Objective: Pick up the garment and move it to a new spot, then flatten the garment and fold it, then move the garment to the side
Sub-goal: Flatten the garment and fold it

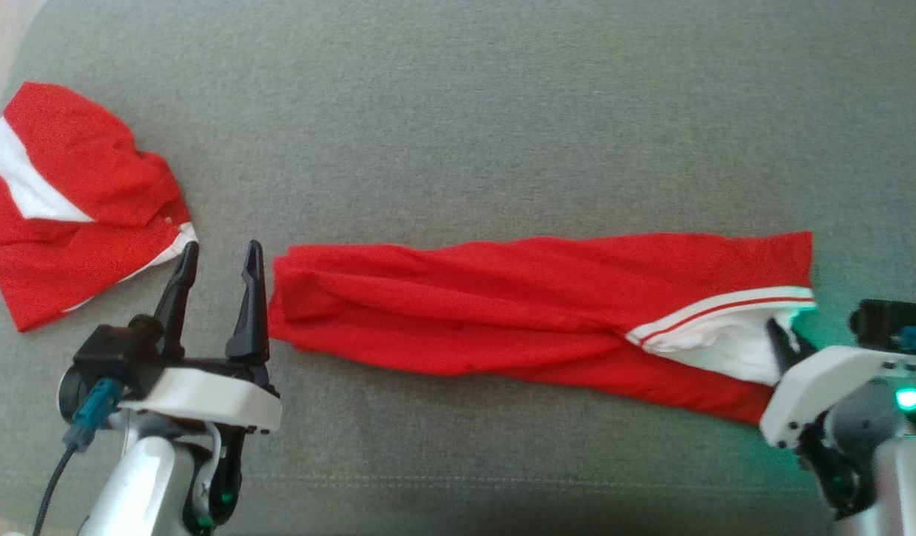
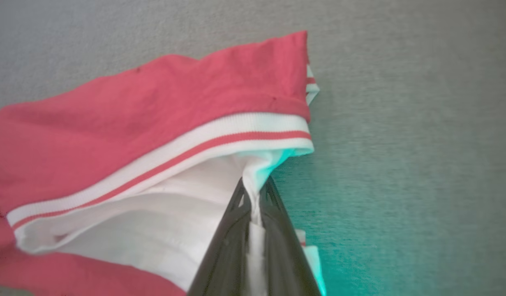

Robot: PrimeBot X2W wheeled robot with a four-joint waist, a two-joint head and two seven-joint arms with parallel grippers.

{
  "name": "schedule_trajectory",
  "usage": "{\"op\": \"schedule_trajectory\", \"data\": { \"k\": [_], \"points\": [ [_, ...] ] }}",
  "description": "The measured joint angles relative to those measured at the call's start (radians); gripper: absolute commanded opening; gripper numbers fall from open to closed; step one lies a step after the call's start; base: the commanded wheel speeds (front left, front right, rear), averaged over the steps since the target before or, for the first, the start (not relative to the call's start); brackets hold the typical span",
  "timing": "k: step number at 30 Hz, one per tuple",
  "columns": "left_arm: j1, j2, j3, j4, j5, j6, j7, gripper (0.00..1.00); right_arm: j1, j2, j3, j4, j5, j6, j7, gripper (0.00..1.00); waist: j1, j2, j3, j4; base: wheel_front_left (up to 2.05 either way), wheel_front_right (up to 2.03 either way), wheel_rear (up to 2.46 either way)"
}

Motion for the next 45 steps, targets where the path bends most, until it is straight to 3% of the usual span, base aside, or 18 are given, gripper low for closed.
{"op": "schedule_trajectory", "data": {
  "k": [11, 16, 25, 30, 39, 45],
  "points": [
    [0.002, -0.009, 0.022, -0.010, 0.017, -0.011, 0.000, 1.00, -0.002, -0.010, -0.174, -0.072, -0.018, 0.000, 0.002, 0.00, 0.0000, 0.0000, -0.007, -0.030, 0.00, 0.00, 0.00],
    [0.004, -0.012, 0.032, -0.010, 0.022, -0.012, 0.000, 1.00, -0.002, -0.025, -0.173, -0.104, -0.017, 0.000, 0.009, 0.00, 0.0000, 0.0000, -0.009, -0.036, 0.00, 0.00, 0.00],
    [0.028, -0.015, 0.045, -0.007, 0.023, -0.016, 0.000, 1.00, -0.035, -0.022, 0.110, -0.356, 0.067, 0.000, 0.068, 0.00, 0.0000, 0.0000, -0.047, -0.061, 0.00, 0.00, 0.00],
    [0.027, -0.020, 0.036, -0.003, 0.030, -0.021, 0.000, 1.00, -0.046, -0.018, 0.294, -0.383, 0.170, 0.000, 0.099, 0.00, 0.0000, 0.0000, -0.063, -0.051, 0.00, 0.00, 0.00],
    [0.022, -0.027, 0.012, 0.015, 0.030, -0.030, 0.000, 1.00, -0.105, -0.015, 0.598, -0.112, 0.390, 0.000, -0.087, 0.00, 0.0000, 0.0000, -0.053, 0.009, 0.00, 0.00, 0.00],
    [0.008, -0.042, 0.004, 0.033, 0.030, -0.045, 0.000, 1.00, -0.193, -0.018, 0.718, 0.091, 0.485, 0.000, -0.269, 0.00, 0.0000, 0.0000, -0.033, 0.057, 0.00, 0.00, 0.00]
  ]
}}
